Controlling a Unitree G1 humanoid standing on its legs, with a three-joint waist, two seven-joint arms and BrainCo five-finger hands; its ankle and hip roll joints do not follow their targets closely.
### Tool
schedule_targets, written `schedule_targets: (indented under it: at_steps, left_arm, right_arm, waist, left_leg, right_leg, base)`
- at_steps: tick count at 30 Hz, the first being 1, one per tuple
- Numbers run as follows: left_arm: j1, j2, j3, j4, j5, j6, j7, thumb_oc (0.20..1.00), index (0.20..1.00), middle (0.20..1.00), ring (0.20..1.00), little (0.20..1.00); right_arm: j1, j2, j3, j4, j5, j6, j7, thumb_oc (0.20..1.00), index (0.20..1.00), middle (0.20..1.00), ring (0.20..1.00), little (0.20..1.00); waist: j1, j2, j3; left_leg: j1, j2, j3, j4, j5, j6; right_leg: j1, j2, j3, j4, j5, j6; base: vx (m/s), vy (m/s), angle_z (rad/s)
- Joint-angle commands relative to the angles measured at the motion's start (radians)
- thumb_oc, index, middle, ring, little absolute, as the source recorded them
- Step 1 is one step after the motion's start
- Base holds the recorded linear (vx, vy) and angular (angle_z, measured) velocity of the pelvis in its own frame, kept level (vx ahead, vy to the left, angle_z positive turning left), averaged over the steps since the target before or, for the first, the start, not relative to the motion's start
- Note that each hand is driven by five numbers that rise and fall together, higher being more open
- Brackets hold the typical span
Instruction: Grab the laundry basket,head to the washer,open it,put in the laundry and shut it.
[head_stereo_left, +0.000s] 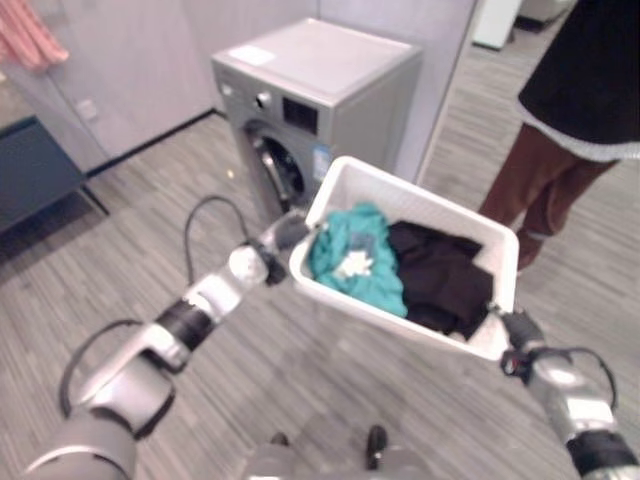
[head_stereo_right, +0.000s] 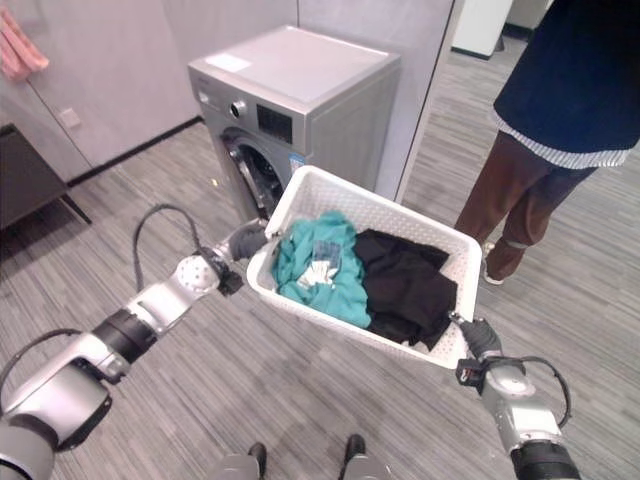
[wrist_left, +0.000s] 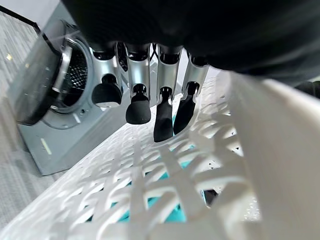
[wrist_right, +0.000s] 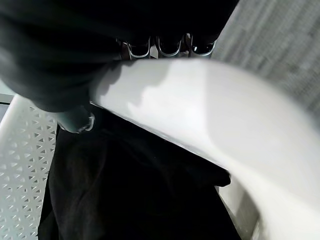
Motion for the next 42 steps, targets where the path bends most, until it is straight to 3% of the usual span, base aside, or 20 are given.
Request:
schedule_targets:
  at_steps: [1,12,19,33,42]
  left_arm:
    - [-0.152,-0.102,0.011,0.008,-0.066,-0.130,0.023,0.200,0.200,0.200,0.200,0.200]
    - [-0.029,-0.020,0.092,-0.014,-0.065,-0.119,0.020,0.200,0.200,0.200,0.200,0.200]
    - [0.017,-0.007,0.114,-0.011,-0.065,-0.115,0.015,0.200,0.200,0.200,0.200,0.200]
    - [0.078,0.020,0.155,0.009,-0.078,-0.110,0.004,0.200,0.200,0.200,0.200,0.200]
    - [0.098,0.020,0.163,0.012,-0.079,-0.105,0.000,0.200,0.200,0.200,0.200,0.200]
  right_arm:
    - [-0.133,0.023,0.023,-0.076,0.034,-0.117,0.044,0.200,0.200,0.200,0.200,0.200]
    - [-0.115,0.044,0.039,-0.086,0.022,-0.117,0.063,0.200,0.200,0.200,0.200,0.200]
    - [-0.113,0.059,0.045,-0.043,0.066,-0.119,0.078,0.200,0.200,0.200,0.200,0.200]
    - [-0.095,0.035,0.024,0.002,-0.081,-0.122,0.059,0.200,0.200,0.200,0.200,0.200]
    - [-0.083,0.046,0.041,0.030,-0.045,-0.100,0.089,0.200,0.200,0.200,0.200,0.200]
  waist:
    - [0.036,-0.061,-0.110]
    - [0.016,-0.054,-0.138]
    - [0.007,-0.048,-0.148]
    - [-0.003,-0.027,-0.148]
    - [0.000,-0.030,-0.145]
  left_leg:
    - [-0.038,-0.103,-0.011,0.024,-0.041,0.090]
    - [0.006,-0.088,-0.008,-0.020,-0.039,0.076]
    - [0.032,-0.082,0.002,-0.037,-0.038,0.074]
    - [0.055,-0.079,0.020,-0.066,-0.036,0.077]
    - [0.057,-0.081,0.018,-0.072,-0.033,0.078]
  right_leg:
    - [0.039,-0.061,0.028,-0.002,-0.030,0.114]
    - [0.078,-0.048,0.019,-0.022,-0.054,0.101]
    - [0.092,-0.045,0.028,-0.036,-0.054,0.098]
    - [0.106,-0.049,0.036,-0.054,-0.052,0.098]
    - [0.106,-0.050,0.033,-0.054,-0.050,0.098]
  base:
    - [0.04,-0.053,0.19]
    - [0.02,-0.012,0.08]
    - [0.00,0.008,-0.06]
    - [-0.01,0.007,-0.03]
    - [0.00,0.000,0.00]
